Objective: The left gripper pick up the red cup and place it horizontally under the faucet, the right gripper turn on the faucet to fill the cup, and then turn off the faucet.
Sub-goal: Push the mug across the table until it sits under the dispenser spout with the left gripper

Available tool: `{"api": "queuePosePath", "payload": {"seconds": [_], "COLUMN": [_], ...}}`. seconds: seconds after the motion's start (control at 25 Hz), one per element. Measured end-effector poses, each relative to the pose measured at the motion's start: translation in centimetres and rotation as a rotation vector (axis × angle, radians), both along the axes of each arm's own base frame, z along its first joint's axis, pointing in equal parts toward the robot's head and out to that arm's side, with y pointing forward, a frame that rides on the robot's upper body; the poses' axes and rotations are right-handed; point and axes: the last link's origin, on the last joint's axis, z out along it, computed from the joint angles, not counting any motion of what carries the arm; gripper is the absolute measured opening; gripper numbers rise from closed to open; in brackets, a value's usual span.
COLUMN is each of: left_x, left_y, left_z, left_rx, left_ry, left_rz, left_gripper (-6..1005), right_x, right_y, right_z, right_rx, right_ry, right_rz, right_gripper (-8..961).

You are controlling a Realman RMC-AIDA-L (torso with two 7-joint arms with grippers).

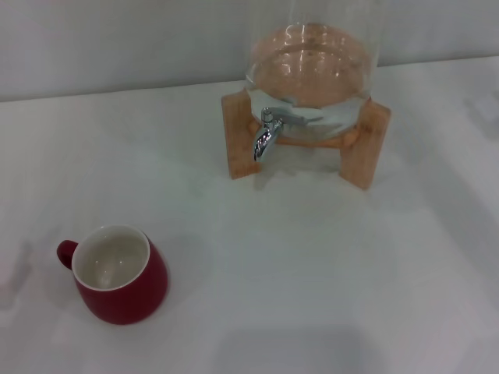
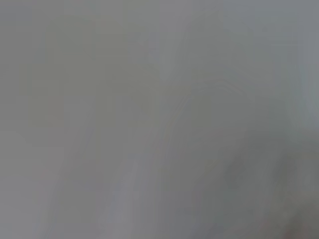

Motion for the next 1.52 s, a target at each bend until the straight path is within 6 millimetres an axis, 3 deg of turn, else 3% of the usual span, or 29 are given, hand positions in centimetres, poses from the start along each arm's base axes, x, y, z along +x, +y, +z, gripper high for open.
{"api": "queuePosePath", "payload": {"seconds": [0.36,0.92,1.52], "left_x": [-0.3,-0.3,-0.1], "left_y": [-1.3,-0.6,-1.6], "left_z": [-1.8,-3.9,-5.6], "left_rx": [-0.003,-0.044,-0.099], "left_ry": [-0.001,0.06,0.054], "left_rz": [0.034,0.074,0.082], "left_gripper": [680,666,651], "right_x": [0.1,0.0,-0.5], "right_y": [0.3,0.6,1.3], "right_z": [0.2,0.3,0.4], "right_rx": [0.015,0.034,0.041], "right_ry": [-0.001,0.024,0.012], "right_rz": [-0.014,-0.017,-0.006], "right_gripper": [632,632,632]}}
